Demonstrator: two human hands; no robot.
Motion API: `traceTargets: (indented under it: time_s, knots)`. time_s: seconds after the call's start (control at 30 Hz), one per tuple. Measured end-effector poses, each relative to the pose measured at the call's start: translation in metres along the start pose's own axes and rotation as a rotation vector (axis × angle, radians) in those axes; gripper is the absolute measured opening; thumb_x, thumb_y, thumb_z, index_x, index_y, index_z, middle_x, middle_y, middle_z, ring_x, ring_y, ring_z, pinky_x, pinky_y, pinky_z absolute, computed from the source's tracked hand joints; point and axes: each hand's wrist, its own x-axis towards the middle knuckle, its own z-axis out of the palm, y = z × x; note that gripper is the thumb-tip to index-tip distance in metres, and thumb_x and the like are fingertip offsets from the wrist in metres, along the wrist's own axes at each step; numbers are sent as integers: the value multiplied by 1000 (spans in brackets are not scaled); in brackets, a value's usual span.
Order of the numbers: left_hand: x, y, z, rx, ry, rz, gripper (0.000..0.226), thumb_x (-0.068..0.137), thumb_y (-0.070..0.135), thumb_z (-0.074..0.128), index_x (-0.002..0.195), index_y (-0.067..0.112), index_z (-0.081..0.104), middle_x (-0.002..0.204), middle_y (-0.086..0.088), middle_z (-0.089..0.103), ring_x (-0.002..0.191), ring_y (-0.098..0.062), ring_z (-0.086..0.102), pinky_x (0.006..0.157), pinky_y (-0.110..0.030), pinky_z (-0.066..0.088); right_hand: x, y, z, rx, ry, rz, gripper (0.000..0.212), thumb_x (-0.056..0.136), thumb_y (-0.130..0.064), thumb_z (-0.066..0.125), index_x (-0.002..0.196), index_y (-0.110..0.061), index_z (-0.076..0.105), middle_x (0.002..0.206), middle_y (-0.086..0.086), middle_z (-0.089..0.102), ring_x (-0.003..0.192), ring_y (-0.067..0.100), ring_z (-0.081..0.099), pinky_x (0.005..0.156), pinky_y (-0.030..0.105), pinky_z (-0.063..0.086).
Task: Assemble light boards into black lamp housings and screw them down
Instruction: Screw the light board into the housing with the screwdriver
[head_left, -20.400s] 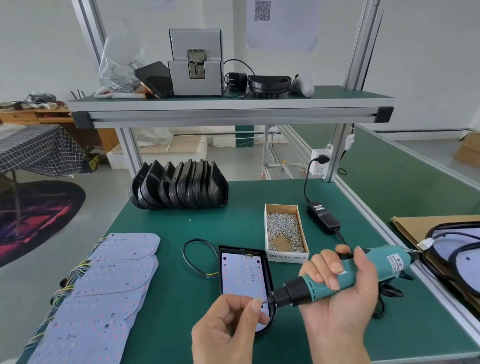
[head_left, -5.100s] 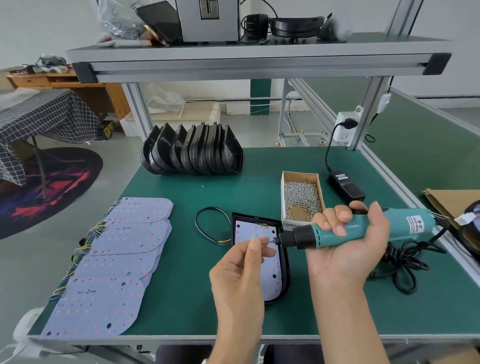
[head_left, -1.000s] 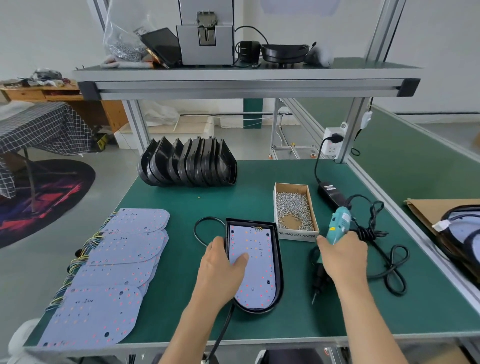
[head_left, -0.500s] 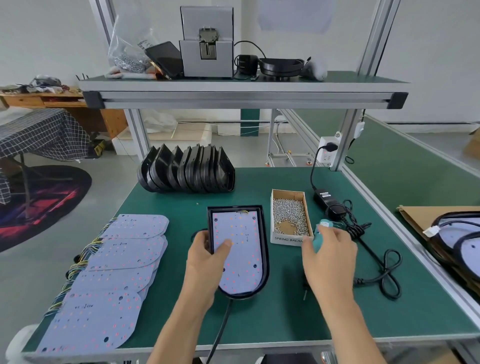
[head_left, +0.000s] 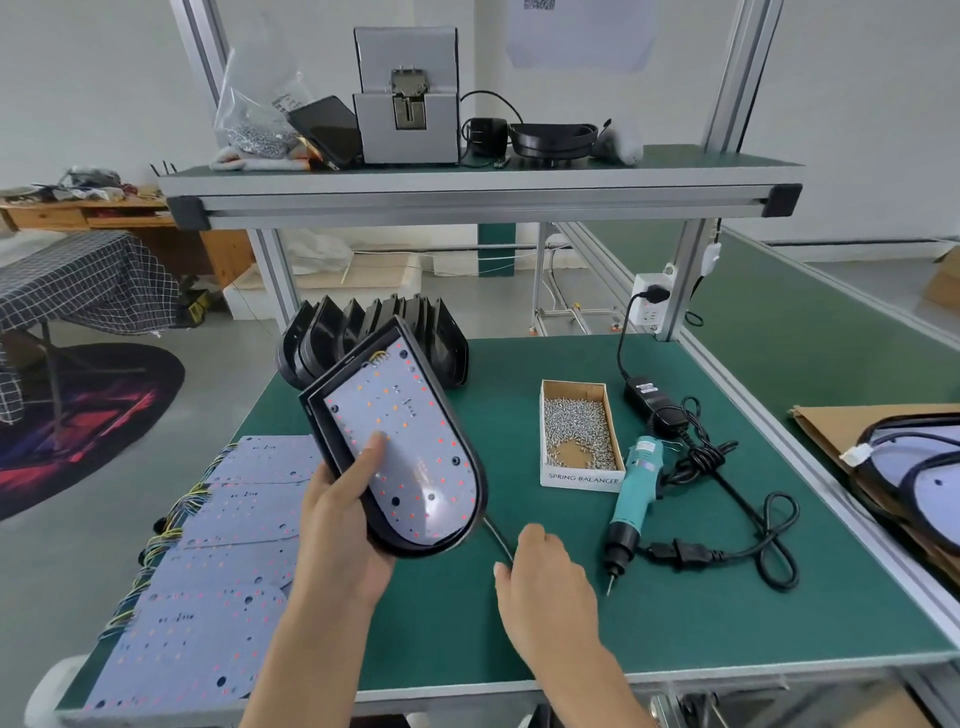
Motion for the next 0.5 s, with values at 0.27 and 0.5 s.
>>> traceTargets:
  time_s: [0.27, 0.5]
  knots:
    - [-16, 6, -6, 79, -94, -27, 31, 81, 21, 72, 111, 13, 75, 109, -10, 79, 89, -25, 78, 76, -40, 61, 17, 7, -9, 409, 116, -56, 14, 108, -35, 49, 102, -23, 49, 89, -6, 68, 88, 20, 66, 80, 38, 51]
    - [-40, -19, 8, 84, -105, -84, 42, 84, 23, 69, 122, 6, 69, 117, -16, 76, 109, -39, 72, 93, -52, 58, 23, -2, -41, 1162, 394, -192, 22, 100, -9, 65, 107, -30, 66, 70, -15, 70, 56, 4, 55, 56, 18, 47]
